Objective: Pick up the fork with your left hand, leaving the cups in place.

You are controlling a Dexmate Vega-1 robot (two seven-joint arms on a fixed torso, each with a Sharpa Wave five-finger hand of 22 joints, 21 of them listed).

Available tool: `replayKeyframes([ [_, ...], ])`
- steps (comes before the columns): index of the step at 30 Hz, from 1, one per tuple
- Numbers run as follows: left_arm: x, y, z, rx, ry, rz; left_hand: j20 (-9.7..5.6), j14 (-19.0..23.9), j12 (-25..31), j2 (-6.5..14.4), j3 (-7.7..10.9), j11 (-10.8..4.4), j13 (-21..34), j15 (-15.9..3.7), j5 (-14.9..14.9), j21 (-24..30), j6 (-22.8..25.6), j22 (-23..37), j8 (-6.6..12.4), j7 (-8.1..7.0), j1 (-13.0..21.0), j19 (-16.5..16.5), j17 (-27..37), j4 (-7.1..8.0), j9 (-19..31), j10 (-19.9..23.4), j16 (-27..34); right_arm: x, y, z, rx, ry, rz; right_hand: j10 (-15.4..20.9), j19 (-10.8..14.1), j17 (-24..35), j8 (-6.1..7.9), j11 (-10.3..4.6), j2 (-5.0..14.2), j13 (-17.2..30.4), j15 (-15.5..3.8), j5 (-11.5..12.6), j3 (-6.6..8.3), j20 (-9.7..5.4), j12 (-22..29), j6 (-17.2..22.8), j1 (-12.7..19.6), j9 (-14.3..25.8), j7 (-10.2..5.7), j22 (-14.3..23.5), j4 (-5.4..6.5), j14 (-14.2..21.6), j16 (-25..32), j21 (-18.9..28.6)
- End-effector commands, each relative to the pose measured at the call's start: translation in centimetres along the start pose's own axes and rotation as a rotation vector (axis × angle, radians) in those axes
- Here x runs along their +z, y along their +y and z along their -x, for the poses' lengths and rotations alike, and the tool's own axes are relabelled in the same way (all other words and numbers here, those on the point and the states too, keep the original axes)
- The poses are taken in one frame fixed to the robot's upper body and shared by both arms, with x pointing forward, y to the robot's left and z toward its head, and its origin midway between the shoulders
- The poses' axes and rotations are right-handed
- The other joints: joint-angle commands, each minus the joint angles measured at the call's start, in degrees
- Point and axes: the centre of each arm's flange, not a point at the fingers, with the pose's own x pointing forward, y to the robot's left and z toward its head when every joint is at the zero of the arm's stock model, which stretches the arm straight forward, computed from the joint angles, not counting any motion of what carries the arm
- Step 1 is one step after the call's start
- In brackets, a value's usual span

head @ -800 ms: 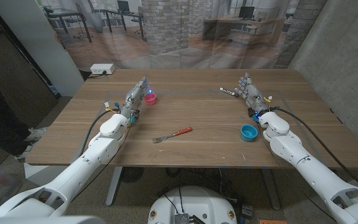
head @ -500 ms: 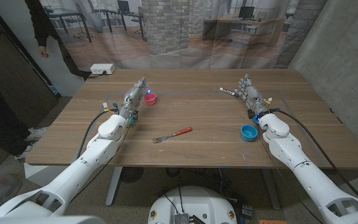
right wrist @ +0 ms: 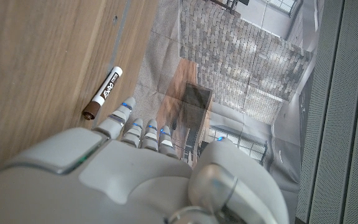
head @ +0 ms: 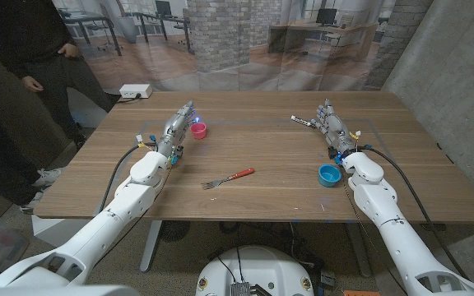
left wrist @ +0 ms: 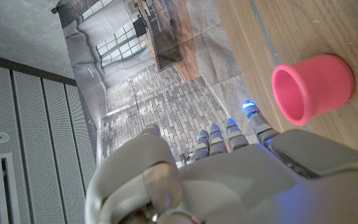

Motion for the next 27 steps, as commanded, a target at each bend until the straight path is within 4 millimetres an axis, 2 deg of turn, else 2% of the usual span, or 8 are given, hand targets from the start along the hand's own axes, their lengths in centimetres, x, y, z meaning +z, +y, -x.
replayKeyframes([
  [1, 0.9, 0.0, 0.0, 0.031, 0.008, -0.106, 1.41, 1.1, -0.2, -1.8, -0.26, 0.07, 0.3, 0.65, -0.4, -0.3, -0.2, 0.2, 0.27, 0.3, 0.5, 0.1, 0.1, -1.19, 0.0, 1.0, 0.1, -0.9, -0.5, 0.5, -0.012, 0.017, -0.01, 0.0, 0.5, 0.1, -0.18, 0.6, -0.09, 0.3, 0.1, 0.2, -0.02, 0.02, -0.1, 0.2, 0.6, 0.2, 0.33, 0.1, 0.12, -0.4, 0.2, 0.2],
  [8, 2.1, -0.4, -0.2, 0.032, -0.014, -0.163, 1.63, 2.7, 0.2, -3.6, -0.66, -0.2, 0.4, 0.45, -0.4, -0.6, 1.2, 0.2, 0.82, 0.76, 1.3, 0.4, 0.2, -2.64, 0.0, 2.9, 0.5, -0.9, -0.8, 0.4, -0.013, 0.015, -0.012, 0.2, 0.5, 0.1, -0.32, 0.73, -0.17, 0.3, 0.08, 0.2, -0.04, 0.03, -0.2, 0.3, 0.6, 0.2, 0.4, 0.1, 0.0, -0.3, 0.2, 0.2],
  [21, 3.7, -0.9, -0.5, 0.01, -0.049, -0.262, 1.82, 5.4, 0.8, -5.4, -1.01, -0.96, 0.6, -0.47, -0.1, -0.8, 3.6, 0.3, 1.43, 1.37, 2.6, 1.2, 0.4, -4.5, 0.1, 5.5, 1.2, -1.1, -1.2, 0.6, -0.017, 0.012, -0.017, 0.5, 0.3, 0.0, -0.59, 0.76, -0.26, 0.3, 0.23, 0.1, -0.05, 0.13, -0.3, 0.5, 0.8, 0.2, 0.55, 0.1, -0.22, -0.3, 0.2, 0.2],
  [23, 4.0, -1.0, -0.5, 0.008, -0.056, -0.282, 1.26, 5.8, 1.0, -6.0, -1.13, -1.56, 0.7, -0.96, -0.1, -0.9, 4.0, 0.3, 1.51, 1.0, 3.0, 1.5, 0.4, -5.02, 0.1, 6.2, 1.3, -1.2, -1.2, 0.6, -0.017, 0.013, -0.019, 0.5, 0.3, 0.0, -0.61, 0.84, -0.28, 0.3, 0.22, 0.1, -0.05, 0.12, -0.3, 0.6, 0.8, 0.2, 0.56, 0.1, -0.25, -0.3, 0.2, 0.2],
  [27, 4.6, -1.1, -0.5, 0.004, -0.071, -0.31, 1.35, 6.5, 1.0, -6.6, -1.23, -1.6, 0.7, -1.23, 0.0, -0.9, 4.9, 0.3, 1.75, 1.28, 3.5, 1.8, 0.5, -5.61, 0.1, 6.6, 1.4, -1.2, -1.2, 0.7, -0.019, 0.011, -0.021, 0.6, 0.3, 0.0, -0.65, 0.75, -0.31, 0.3, 0.26, 0.1, -0.06, 0.14, -0.4, 0.7, 0.9, 0.2, 0.6, 0.1, -0.29, -0.3, 0.2, 0.2],
])
